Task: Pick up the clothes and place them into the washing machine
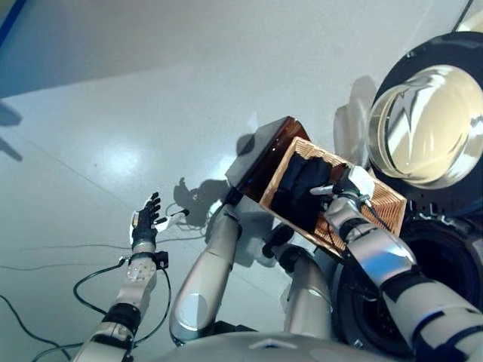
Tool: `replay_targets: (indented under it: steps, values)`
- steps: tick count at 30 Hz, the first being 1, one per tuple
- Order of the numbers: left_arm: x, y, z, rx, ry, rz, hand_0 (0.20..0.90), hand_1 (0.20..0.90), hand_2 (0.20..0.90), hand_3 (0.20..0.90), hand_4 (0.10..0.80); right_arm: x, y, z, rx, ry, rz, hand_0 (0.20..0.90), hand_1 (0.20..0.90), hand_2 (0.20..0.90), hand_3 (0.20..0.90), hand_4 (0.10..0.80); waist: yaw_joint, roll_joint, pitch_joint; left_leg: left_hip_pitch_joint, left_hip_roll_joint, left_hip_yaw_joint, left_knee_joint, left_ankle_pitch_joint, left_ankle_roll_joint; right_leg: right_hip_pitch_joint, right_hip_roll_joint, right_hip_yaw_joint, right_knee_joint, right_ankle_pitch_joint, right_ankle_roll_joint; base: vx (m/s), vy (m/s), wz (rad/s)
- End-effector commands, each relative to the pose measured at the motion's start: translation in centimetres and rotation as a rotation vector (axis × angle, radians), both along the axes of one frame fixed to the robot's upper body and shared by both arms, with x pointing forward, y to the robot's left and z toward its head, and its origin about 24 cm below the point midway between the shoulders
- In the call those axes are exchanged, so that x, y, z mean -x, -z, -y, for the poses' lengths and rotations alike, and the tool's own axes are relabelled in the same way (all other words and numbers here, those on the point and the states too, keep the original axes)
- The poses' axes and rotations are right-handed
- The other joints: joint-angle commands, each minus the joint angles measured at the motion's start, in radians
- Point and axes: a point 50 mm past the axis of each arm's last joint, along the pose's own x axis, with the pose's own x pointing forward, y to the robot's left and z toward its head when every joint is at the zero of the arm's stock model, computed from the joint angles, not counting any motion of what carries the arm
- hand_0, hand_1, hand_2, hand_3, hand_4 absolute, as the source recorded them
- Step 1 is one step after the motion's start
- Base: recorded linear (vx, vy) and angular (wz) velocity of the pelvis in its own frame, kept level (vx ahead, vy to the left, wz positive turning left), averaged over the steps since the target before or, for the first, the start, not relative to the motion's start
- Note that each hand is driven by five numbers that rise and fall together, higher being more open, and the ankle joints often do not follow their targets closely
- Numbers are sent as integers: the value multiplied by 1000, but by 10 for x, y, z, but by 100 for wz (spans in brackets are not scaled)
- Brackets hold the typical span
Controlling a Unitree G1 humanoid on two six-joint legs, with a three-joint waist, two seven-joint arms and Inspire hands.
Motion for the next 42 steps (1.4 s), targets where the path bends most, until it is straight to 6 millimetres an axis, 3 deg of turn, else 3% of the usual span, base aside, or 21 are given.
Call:
replay_targets:
  steps: [1, 10, 24, 29, 35, 38, 42]
  values:
    - [-13, -20, -7, -58, 26, 97, 900, 900, 900, 900, 800, 3, 7, -6, 15, -79, -5, 900, 900, 900, 900, 800, 80, 29, 20, 8, -55, 42, -14, -18, 23, 56, 4, 14, -59, 49, -11, 11, -37, 26]
    - [-7, -13, -7, -86, 78, 47, 900, 900, 900, 900, 800, 26, 27, 10, -5, 8, -63, 900, 900, 900, 900, 800, 99, 9, 0, 64, -56, 9, -83, 12, 21, 119, 3, -21, -113, 65, -7, 12, -19, 11]
    - [14, 3, -10, -115, 144, -51, 900, 900, 900, 900, 800, 76, 65, 29, -62, 133, -167, 900, 900, 900, 900, 800, 103, -43, -63, 156, -57, -25, -173, 36, 10, 242, 8, -58, -264, 120, 22, 42, -14, 9]
    - [20, 8, -13, -127, 143, -90, 900, 900, 900, 900, 800, 89, 80, 16, -121, 159, -178, 900, 900, 900, 900, 800, 100, -62, -71, 162, -57, -35, -160, 25, 16, 257, 10, -59, -267, 124, 26, 36, -6, 8]
    - [24, 12, -16, -149, 139, -111, 900, 900, 900, 900, 800, 87, 76, 17, -205, 292, -38, 900, 900, 900, 900, 800, 88, -73, -73, 165, -57, -38, -157, 20, 18, 261, 13, -59, -271, 122, 30, 0, 0, 0]
    - [27, 16, -19, -167, 101, -127, 900, 900, 900, 900, 800, 78, 74, 0, -261, 279, 72, 900, 900, 900, 900, 800, 70, -83, -72, 169, -52, -35, -155, 19, 19, 261, 15, -53, -269, 122, 30, 0, 0, 0]
    - [31, 22, -20, -169, 84, -156, 900, 900, 900, 900, 800, 81, 82, -18, -285, 249, 28, 900, 900, 900, 900, 800, 48, -95, -74, 175, -46, -31, -160, 18, 17, 264, 18, -49, -275, 127, 27, 0, 0, 0]
